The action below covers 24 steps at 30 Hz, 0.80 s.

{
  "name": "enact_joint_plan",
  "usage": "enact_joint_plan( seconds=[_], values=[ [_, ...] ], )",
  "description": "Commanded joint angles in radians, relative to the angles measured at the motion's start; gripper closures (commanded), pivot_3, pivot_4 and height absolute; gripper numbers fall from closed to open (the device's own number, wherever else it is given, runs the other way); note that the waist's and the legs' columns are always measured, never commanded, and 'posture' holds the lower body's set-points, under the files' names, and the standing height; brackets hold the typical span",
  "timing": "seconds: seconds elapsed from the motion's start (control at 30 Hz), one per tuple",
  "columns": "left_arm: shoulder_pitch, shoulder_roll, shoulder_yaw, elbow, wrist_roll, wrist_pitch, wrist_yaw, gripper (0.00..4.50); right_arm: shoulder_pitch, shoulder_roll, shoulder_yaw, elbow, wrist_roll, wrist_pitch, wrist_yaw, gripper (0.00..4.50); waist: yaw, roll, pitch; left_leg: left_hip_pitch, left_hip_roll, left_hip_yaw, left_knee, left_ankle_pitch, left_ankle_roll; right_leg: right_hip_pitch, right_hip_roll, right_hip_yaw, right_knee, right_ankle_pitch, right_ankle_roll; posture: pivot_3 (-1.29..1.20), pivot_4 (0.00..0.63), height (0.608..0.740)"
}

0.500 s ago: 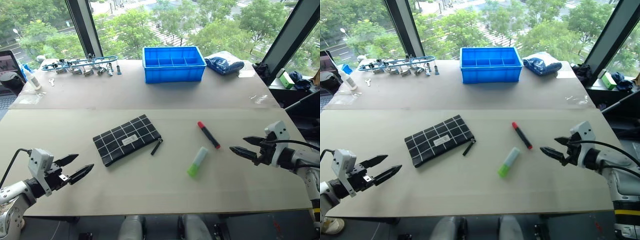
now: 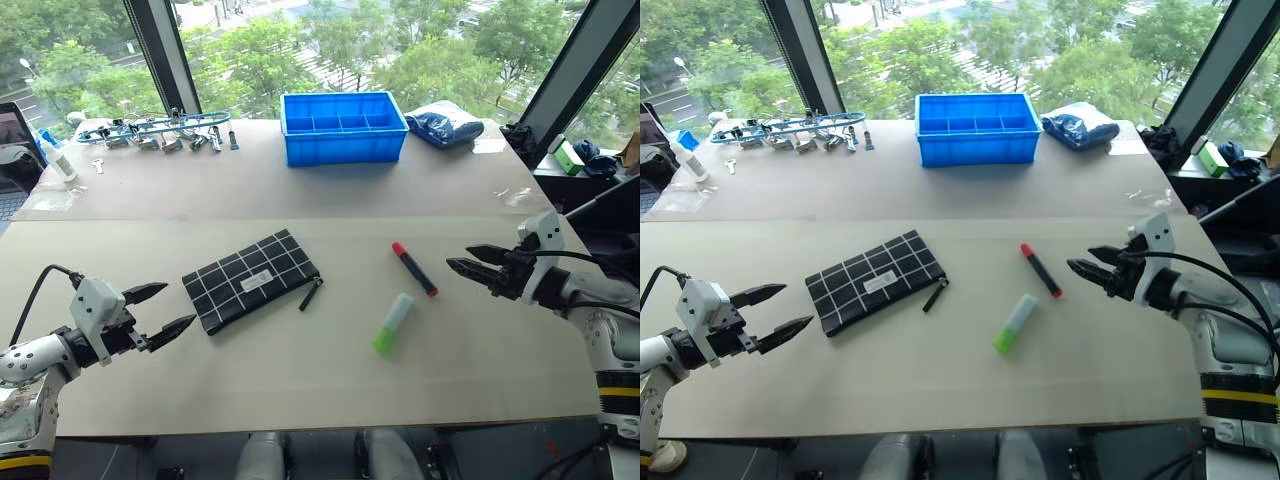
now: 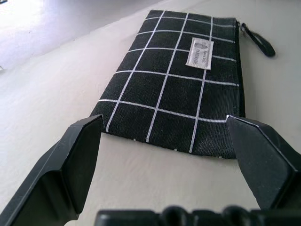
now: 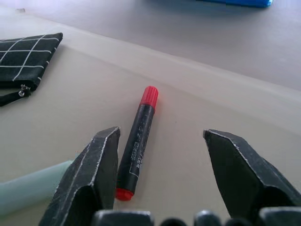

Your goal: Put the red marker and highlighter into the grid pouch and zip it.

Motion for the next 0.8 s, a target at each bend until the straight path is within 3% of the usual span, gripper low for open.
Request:
enact_joint_plan(
  seconds=[0.03,0.2,0.33,0.43,0.63,0.8],
  values=[
    [-0.010,0.034,-0.020,0.071,0.065,-0.185,-0.052,0.00,-0.029,0.035,0.063,-0.111,0.020,0.030,-0.003,2.85,-0.001,0.000,0.000,0.000,0.000,0.000,0.000,0.000,0.000,0.000,0.000,0.000,0.000,0.000,0.000,0.00,0.150,0.740],
    [-0.048,0.051,-0.052,0.139,0.101,-0.300,-0.067,0.00,-0.120,0.164,0.269,-0.198,-0.023,0.026,0.002,4.45,-0.006,0.000,0.000,0.000,0.001,-0.001,0.000,0.000,0.000,-0.001,0.000,0.000,0.001,0.000,0.000,0.00,0.150,0.740],
    [-0.082,0.058,-0.078,0.178,0.104,-0.328,-0.078,0.00,-0.242,0.285,0.418,-0.143,-0.082,0.002,0.007,4.45,-0.012,0.000,0.000,-0.001,0.001,-0.003,0.000,0.000,0.000,-0.002,0.000,-0.001,0.002,0.000,-0.001,0.00,0.150,0.740],
    [-0.089,0.073,-0.095,0.205,0.123,-0.357,-0.087,0.00,-0.384,0.396,0.574,0.043,-0.257,-0.111,-0.048,4.45,-0.013,0.000,0.000,-0.003,0.000,-0.001,0.001,0.000,0.000,-0.003,-0.001,-0.002,0.002,0.000,0.000,0.00,0.150,0.740],
    [-0.084,0.085,-0.103,0.225,0.132,-0.401,-0.081,0.00,-0.561,0.507,0.636,0.473,-0.457,-0.307,-0.172,4.45,-0.013,0.000,0.000,-0.004,0.000,0.008,0.001,0.001,-0.002,-0.006,-0.001,-0.003,0.004,0.000,-0.001,0.00,0.150,0.740],
    [-0.079,0.084,-0.119,0.230,0.150,-0.436,-0.069,0.00,-0.605,0.552,0.664,0.644,-0.540,-0.410,-0.169,4.45,-0.019,0.000,0.000,-0.005,0.001,0.010,0.000,0.004,-0.007,-0.009,-0.001,-0.003,0.004,0.000,-0.001,0.00,0.150,0.740]
  ],
)
